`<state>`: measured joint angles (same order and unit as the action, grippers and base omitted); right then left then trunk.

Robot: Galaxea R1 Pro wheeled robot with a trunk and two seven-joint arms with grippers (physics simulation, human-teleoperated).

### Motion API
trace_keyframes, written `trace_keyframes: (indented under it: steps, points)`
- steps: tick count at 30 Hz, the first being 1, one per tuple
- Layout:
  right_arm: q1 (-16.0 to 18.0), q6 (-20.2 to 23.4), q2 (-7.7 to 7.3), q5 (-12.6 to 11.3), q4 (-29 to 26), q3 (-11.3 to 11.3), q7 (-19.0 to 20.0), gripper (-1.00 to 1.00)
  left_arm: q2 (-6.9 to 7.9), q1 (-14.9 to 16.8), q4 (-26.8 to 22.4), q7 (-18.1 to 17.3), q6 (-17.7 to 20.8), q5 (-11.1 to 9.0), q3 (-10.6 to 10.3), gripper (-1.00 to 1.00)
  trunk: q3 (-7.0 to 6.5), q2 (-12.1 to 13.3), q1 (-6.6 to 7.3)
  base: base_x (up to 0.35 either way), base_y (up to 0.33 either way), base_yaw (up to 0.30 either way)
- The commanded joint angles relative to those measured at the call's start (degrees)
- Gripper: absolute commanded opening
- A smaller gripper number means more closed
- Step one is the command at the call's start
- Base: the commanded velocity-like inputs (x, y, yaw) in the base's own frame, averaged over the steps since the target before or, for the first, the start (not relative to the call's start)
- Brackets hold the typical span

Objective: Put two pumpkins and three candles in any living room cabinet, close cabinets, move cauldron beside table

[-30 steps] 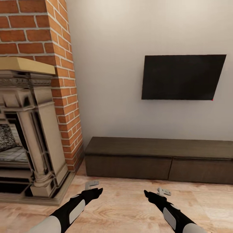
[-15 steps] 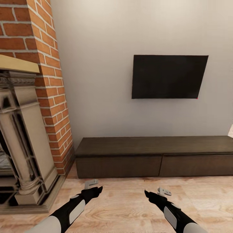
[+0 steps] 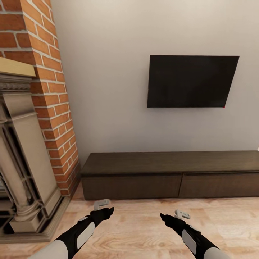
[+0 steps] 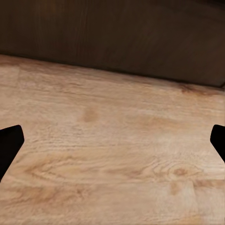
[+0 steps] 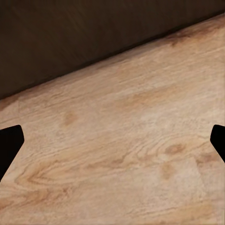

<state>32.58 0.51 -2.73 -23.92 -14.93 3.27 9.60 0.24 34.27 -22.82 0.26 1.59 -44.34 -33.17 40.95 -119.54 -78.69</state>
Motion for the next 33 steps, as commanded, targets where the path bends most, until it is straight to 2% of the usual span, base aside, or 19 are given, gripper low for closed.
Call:
trace_keyframes:
  steps: [1, 21, 33]
  points:
    - [0.03, 0.02, -0.06, -0.56, -0.01, 0.39, 0.18, 1.00, 0.03, 0.06, -0.05, 0.02, 0.17, -0.31, -0.14, 1.00, 0.14, -0.03, -0.02, 0.280, -0.058, 0.000]
    - [0.03, -0.68, 0.01, -0.42, -0.19, 0.60, 0.50, 1.00, 0.03, 0.03, 0.13, 0.06, 0.17, -0.31, -0.14, 1.00, 0.35, -0.03, -0.02, 0.244, -0.040, 0.000]
    - [0.03, -0.71, 0.00, -0.42, -0.17, 0.60, 0.51, 1.00, 0.03, 0.04, 0.07, 0.01, 0.14, -0.31, -0.14, 1.00, 0.35, -0.03, -0.02, 0.223, -0.137, 0.000]
